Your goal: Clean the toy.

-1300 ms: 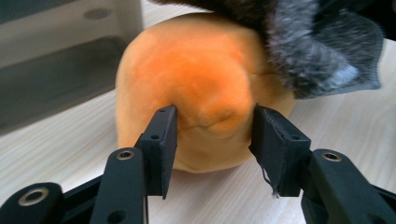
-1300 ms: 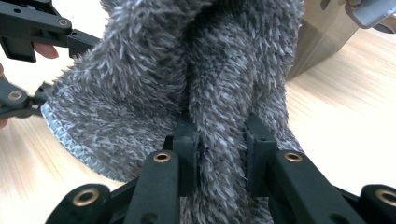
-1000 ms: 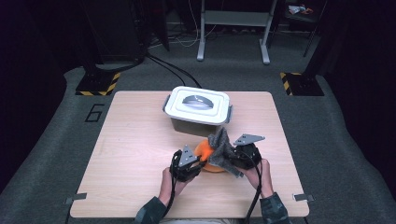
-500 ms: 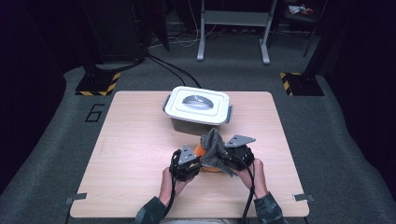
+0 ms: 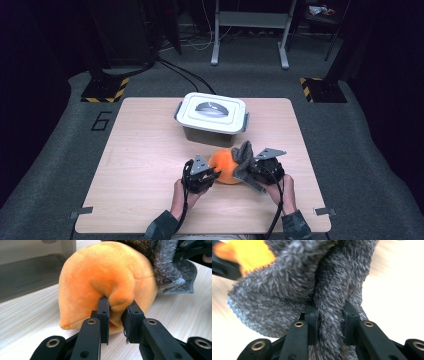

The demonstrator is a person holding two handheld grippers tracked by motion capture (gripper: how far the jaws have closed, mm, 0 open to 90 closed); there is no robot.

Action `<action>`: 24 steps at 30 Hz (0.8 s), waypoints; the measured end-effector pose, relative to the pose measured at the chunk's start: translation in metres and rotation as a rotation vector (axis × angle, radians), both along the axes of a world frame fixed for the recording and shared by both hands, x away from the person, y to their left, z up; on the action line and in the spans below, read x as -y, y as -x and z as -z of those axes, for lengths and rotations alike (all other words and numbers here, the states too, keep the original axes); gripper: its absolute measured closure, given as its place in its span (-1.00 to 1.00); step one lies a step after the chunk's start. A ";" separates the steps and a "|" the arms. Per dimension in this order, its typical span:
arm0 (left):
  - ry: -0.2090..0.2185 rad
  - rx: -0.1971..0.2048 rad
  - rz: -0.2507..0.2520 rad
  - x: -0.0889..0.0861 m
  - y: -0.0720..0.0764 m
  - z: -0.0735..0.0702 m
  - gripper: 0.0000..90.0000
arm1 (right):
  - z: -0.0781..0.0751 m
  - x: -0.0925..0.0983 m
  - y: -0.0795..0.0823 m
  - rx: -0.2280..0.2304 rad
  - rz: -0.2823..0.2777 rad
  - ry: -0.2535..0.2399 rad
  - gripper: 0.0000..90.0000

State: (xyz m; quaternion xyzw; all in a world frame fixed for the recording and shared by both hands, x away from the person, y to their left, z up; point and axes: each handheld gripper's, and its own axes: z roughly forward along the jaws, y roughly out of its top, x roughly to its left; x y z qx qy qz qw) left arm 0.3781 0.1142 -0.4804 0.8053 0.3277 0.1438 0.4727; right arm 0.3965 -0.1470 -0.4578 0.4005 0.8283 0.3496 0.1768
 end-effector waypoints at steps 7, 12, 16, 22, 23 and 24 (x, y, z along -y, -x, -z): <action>0.008 0.001 -0.004 -0.001 -0.001 0.001 0.71 | 0.023 0.014 -0.010 -0.060 0.041 0.003 0.59; 0.008 -0.004 0.000 -0.002 -0.001 0.001 0.71 | 0.032 0.016 -0.016 -0.091 0.056 0.012 0.59; 0.017 0.000 -0.002 -0.002 0.000 0.000 0.71 | 0.037 0.018 -0.017 -0.117 0.064 0.019 0.60; 0.011 0.009 -0.001 -0.002 0.002 -0.001 0.71 | 0.008 0.027 -0.004 -0.051 0.048 -0.050 0.62; 0.006 0.011 0.002 -0.002 0.003 -0.002 0.71 | 0.000 0.026 0.000 -0.029 0.044 -0.061 0.62; 0.007 0.013 0.002 -0.001 0.003 -0.002 0.71 | -0.009 0.024 0.003 -0.007 0.032 -0.062 0.62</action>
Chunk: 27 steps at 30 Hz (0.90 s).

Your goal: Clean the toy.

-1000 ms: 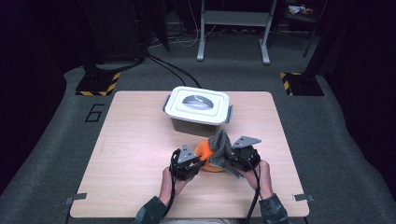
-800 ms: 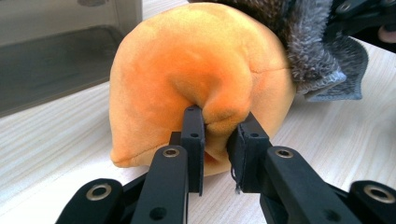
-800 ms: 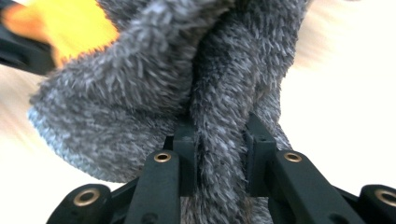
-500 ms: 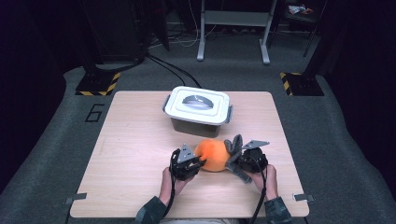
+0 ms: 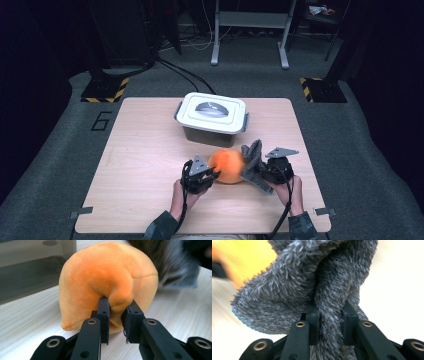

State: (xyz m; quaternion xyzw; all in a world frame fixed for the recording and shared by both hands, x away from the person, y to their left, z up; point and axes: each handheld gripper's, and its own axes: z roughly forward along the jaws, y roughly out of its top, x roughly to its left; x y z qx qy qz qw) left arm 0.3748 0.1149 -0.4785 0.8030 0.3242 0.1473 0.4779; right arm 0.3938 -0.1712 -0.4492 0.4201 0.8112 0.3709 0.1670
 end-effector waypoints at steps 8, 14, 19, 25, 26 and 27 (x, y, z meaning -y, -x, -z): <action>-0.021 0.009 0.021 0.002 0.002 -0.001 0.71 | -0.034 -0.041 0.010 0.083 -0.112 0.013 0.61; -0.010 -0.005 0.014 0.001 0.002 0.001 0.71 | -0.025 -0.064 0.005 0.078 -0.159 0.042 0.61; -0.010 -0.002 0.017 0.001 0.001 0.002 0.71 | -0.018 -0.049 0.003 0.062 -0.114 0.056 0.61; -0.004 -0.010 0.018 -0.001 0.000 0.003 0.71 | 0.004 -0.023 -0.003 0.002 -0.035 0.047 0.61; -0.003 -0.006 0.015 -0.001 0.000 0.004 0.71 | 0.009 -0.020 -0.004 -0.012 -0.022 0.042 0.61; -0.005 -0.005 0.019 -0.001 -0.001 0.004 0.71 | 0.013 -0.016 -0.005 -0.024 -0.023 0.051 0.61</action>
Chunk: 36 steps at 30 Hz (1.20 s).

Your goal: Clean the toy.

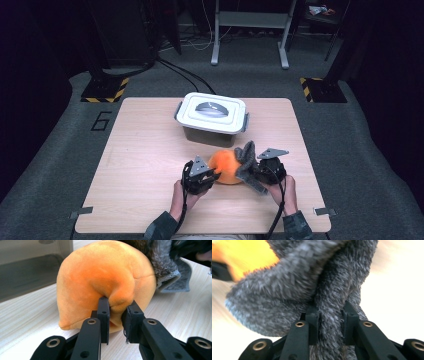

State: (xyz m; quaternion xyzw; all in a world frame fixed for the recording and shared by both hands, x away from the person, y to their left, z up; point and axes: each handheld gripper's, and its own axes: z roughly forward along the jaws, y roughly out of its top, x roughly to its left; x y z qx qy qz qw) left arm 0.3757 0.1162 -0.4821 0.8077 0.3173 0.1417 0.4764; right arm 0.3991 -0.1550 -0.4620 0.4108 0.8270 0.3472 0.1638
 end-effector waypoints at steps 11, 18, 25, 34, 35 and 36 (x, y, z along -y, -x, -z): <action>0.012 0.001 -0.003 0.000 0.000 0.001 0.71 | 0.036 0.012 -0.009 -0.084 0.057 0.000 0.61; 0.028 -0.006 -0.007 -0.002 0.000 0.001 0.71 | 0.010 0.017 0.002 -0.008 0.053 -0.005 0.61; 0.027 -0.001 -0.006 -0.002 0.000 0.000 0.70 | -0.022 -0.010 0.016 0.059 -0.052 -0.015 0.61; 0.043 0.006 -0.005 -0.006 0.001 0.001 0.50 | -0.013 -0.020 0.007 0.050 -0.049 0.021 0.61; 0.050 0.003 -0.011 -0.006 0.001 0.001 0.47 | -0.013 -0.019 0.007 0.053 -0.051 0.021 0.61; 0.053 0.003 -0.016 -0.006 0.001 0.001 0.44 | -0.013 -0.019 0.006 0.053 -0.048 0.016 0.61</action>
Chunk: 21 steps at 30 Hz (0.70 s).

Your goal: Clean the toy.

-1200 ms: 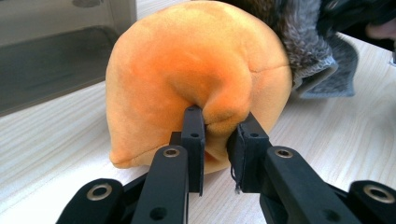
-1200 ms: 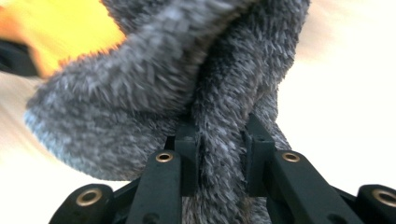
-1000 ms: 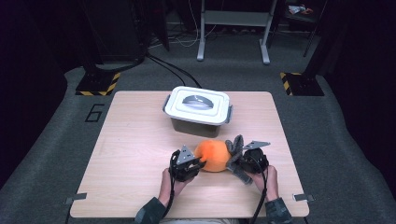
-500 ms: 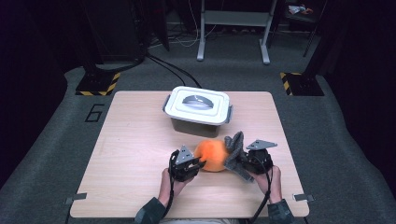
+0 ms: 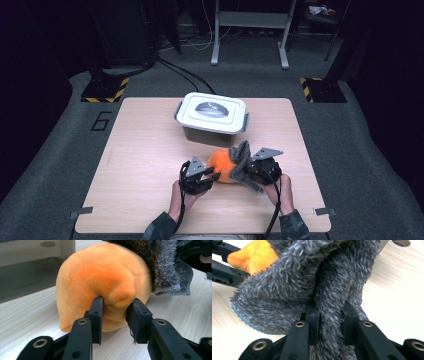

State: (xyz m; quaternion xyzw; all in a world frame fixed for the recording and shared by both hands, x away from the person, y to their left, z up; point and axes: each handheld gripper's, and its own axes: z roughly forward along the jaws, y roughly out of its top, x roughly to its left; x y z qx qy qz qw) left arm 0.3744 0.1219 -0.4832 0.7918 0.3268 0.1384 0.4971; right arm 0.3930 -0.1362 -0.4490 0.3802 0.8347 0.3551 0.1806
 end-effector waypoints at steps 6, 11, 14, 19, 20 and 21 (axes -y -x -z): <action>-0.016 -0.012 -0.017 -0.001 -0.001 0.002 0.06 | 0.001 0.002 -0.003 -0.003 0.004 -0.014 0.61; -0.047 -0.010 -0.019 0.002 -0.003 0.005 -0.06 | 0.002 0.003 -0.004 -0.007 0.005 -0.020 0.61; -0.087 0.022 -0.024 0.006 -0.003 0.006 -0.09 | 0.003 0.004 -0.004 -0.011 0.011 -0.029 0.61; -0.141 0.074 -0.037 0.013 -0.003 0.007 0.07 | 0.004 0.004 -0.005 -0.009 0.007 -0.030 0.61; -0.151 0.082 -0.042 0.014 -0.003 0.007 0.13 | 0.004 0.004 -0.005 -0.008 0.008 -0.028 0.61; -0.154 0.082 -0.042 0.014 -0.004 0.008 0.21 | 0.004 0.004 -0.005 -0.009 0.009 -0.027 0.61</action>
